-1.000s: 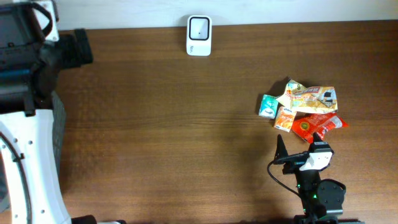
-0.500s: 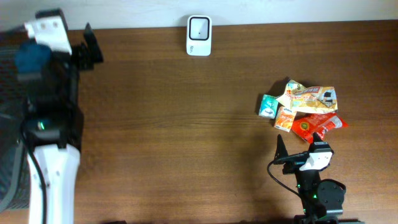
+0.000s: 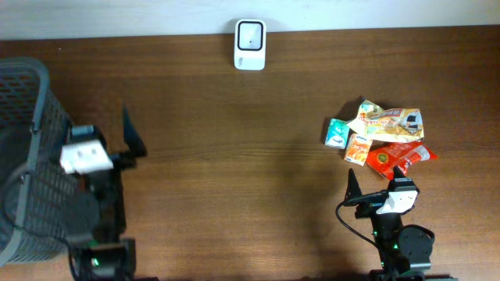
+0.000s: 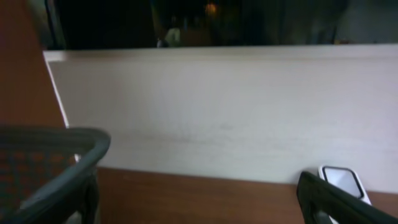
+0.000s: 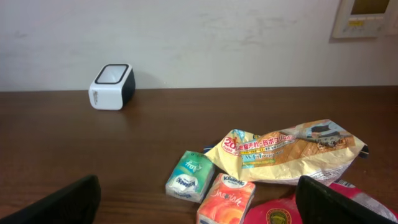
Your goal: Scan the item barcode
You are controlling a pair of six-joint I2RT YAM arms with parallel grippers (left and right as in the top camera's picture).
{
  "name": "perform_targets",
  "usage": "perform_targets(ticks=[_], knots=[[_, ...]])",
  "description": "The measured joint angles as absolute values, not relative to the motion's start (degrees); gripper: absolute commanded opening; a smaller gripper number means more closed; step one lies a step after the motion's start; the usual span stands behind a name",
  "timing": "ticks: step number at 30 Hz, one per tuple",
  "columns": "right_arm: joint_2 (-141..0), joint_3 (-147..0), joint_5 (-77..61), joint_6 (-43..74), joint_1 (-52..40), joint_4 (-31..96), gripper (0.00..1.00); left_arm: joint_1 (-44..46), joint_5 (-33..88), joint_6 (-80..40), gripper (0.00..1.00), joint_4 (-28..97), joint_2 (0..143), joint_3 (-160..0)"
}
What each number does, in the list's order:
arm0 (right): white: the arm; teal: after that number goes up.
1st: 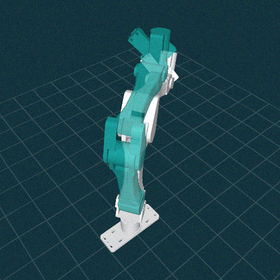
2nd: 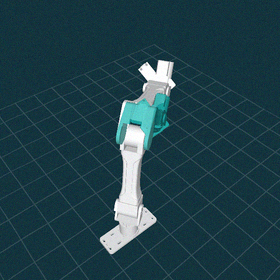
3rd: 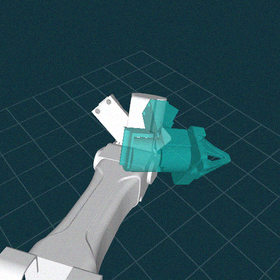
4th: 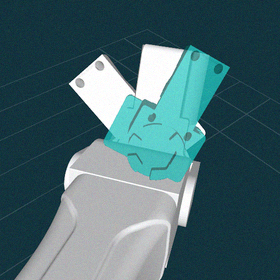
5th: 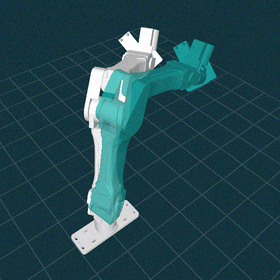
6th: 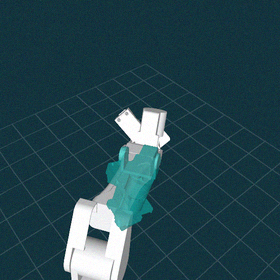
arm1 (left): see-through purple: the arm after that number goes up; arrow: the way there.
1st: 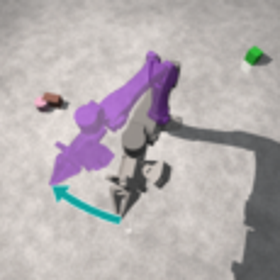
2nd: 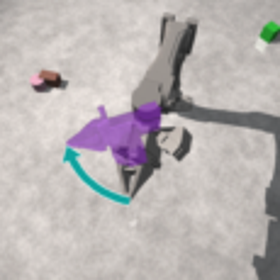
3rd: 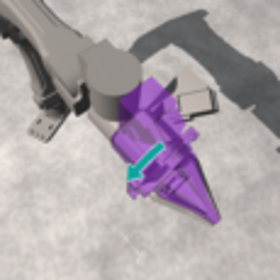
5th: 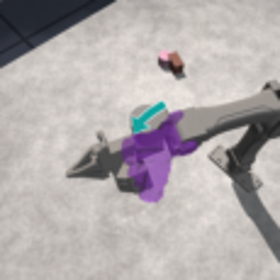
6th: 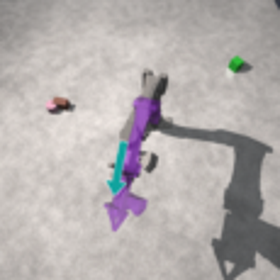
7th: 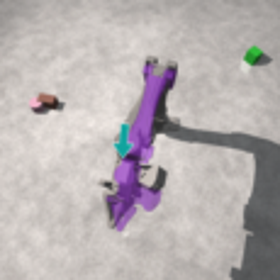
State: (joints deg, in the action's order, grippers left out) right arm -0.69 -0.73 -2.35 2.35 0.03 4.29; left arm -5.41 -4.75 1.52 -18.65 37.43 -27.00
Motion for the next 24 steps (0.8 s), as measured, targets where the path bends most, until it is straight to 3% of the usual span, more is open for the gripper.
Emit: perform_targets(ticks=[15,24], knots=[[-0.67,-0.73,-2.35,2.35,0.03,4.32,0.99,-6.28,-4.75,1.52,0.99,-25.23,9.17,-3.07],[-0.67,-0.73,-2.35,2.37,0.03,4.29,0.99,-7.16,-4.75,1.52,0.99,-11.84,2.74,-0.95]])
